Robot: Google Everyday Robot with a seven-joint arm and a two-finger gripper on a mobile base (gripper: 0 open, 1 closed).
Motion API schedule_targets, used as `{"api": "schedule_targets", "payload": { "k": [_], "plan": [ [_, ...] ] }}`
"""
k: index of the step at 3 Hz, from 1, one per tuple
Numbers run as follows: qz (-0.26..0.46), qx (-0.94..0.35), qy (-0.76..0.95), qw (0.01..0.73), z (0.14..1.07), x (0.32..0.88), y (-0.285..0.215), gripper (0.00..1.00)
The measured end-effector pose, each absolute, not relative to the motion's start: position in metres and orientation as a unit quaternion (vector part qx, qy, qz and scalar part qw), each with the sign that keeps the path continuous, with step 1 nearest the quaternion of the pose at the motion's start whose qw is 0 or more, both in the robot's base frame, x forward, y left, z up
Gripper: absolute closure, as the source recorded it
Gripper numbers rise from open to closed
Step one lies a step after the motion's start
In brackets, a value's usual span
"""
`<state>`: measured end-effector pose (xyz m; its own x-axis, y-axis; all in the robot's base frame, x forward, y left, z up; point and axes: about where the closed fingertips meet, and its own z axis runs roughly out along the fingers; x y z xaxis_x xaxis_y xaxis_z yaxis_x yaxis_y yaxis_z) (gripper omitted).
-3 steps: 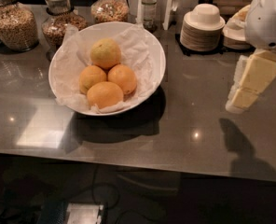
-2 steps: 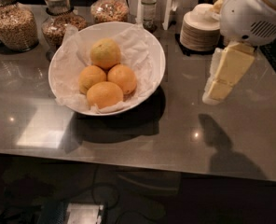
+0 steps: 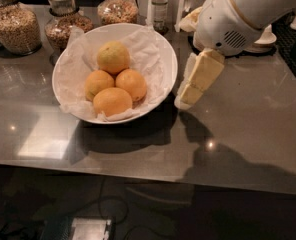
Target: Pick orange from white bowl
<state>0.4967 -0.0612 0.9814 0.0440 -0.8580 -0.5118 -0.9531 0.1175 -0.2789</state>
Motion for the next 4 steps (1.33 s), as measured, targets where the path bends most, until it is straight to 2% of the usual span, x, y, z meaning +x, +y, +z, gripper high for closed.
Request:
{"api": "schedule_targets", "payload": {
  "k": [1,3,4],
  "plan": [
    [0.13,-0.659,0.669,0.317,0.974,0.504,-0.021,0.0],
    [0.16,-0.706,0.61,0.323,0.994,0.51,0.07,0.0],
    [0.16,-0.706,0.61,0.323,0.994,0.51,0.07,0.0]
  ]
}}
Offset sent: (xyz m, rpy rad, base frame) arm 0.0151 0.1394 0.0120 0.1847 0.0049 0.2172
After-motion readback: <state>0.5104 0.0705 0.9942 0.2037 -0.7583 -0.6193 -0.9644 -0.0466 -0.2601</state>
